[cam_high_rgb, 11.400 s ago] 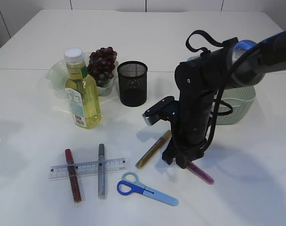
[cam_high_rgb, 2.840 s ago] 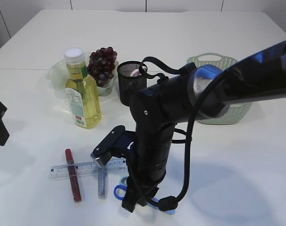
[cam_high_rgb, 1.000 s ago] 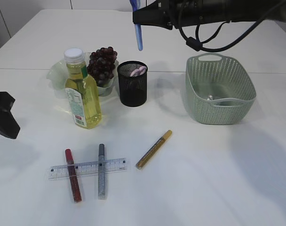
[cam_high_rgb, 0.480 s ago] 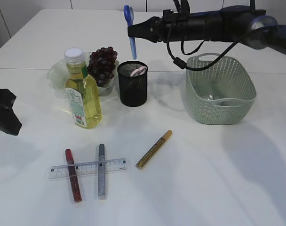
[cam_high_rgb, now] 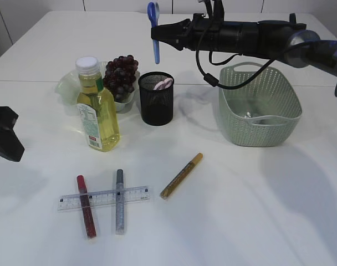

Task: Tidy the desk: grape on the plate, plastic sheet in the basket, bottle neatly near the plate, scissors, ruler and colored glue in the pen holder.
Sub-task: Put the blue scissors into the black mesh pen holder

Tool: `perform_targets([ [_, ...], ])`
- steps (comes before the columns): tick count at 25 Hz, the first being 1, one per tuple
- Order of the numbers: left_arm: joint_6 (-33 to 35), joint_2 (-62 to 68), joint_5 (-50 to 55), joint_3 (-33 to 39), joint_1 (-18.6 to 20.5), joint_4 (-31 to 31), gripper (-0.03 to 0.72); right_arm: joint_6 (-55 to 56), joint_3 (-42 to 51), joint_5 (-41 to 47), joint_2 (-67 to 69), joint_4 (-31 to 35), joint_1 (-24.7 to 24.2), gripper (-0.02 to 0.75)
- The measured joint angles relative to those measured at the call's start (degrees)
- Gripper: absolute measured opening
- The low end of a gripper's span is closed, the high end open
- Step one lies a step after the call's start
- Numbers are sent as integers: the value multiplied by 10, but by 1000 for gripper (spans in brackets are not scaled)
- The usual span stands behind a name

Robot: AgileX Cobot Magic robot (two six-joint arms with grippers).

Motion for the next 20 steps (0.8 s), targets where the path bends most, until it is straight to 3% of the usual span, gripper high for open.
perform_targets([
  [20, 0, 0, 1, 0, 0, -2, 415, 1, -1, 17, 17, -53, 0, 190],
])
